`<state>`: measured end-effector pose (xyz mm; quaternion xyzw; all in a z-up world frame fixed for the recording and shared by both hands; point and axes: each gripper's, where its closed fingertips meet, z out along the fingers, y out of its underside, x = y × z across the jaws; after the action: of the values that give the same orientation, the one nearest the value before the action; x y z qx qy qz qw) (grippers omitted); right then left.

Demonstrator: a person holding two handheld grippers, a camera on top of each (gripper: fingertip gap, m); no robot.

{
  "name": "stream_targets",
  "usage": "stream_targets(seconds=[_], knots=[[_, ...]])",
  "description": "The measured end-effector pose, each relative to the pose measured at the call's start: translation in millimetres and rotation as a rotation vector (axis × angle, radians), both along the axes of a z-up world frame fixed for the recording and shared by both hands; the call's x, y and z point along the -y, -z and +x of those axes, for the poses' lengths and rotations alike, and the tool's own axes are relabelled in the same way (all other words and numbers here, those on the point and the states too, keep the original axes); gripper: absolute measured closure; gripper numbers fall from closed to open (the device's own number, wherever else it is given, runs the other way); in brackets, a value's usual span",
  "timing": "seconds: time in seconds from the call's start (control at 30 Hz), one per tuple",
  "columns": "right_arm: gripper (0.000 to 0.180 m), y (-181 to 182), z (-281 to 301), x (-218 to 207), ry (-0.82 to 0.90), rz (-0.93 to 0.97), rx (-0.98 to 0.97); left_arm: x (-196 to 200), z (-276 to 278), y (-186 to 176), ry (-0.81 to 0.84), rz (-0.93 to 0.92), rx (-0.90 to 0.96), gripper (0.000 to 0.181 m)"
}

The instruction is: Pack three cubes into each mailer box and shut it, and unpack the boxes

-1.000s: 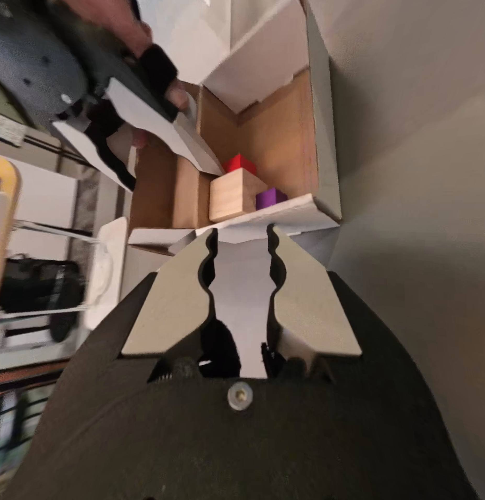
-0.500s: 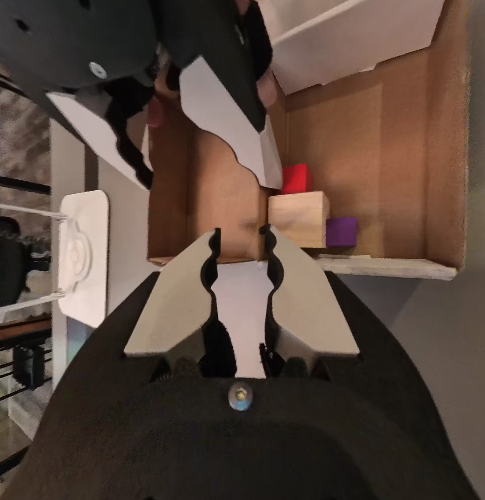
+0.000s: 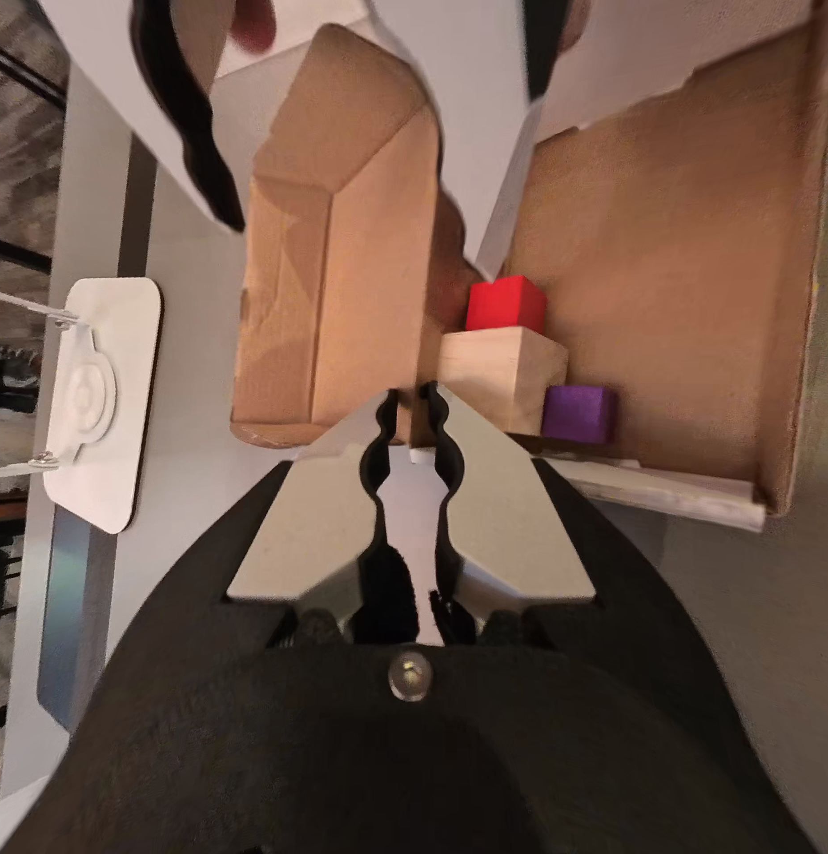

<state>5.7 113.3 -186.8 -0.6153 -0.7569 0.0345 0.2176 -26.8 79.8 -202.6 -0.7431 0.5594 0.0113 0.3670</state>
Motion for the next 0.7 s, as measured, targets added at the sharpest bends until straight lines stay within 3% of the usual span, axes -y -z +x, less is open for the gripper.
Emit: stream_targets(seconds=[0.17,0.37,0.5,0.6,0.7], knots=[[0.090,-11,19,26,-0.017,0.029,0.025,1,1,-1,0.005,0.042,-0.038,0.170],[0.109,6,33,71,-0.072,-0.023,0.019,6,3,-3,-0.002,0.075,-0.001,0.169],[0.118,19,27,77,-0.081,0.002,-0.030,10,6,-5,0.001,0.073,0.045,0.166],[0.137,17,13,81,-0.156,0.080,-0.106,11,7,-5,-0.009,0.056,0.110,0.167],[0.141,17,0,78,-0.176,0.143,-0.131,10,6,-4,-0.018,0.060,0.136,0.168]])
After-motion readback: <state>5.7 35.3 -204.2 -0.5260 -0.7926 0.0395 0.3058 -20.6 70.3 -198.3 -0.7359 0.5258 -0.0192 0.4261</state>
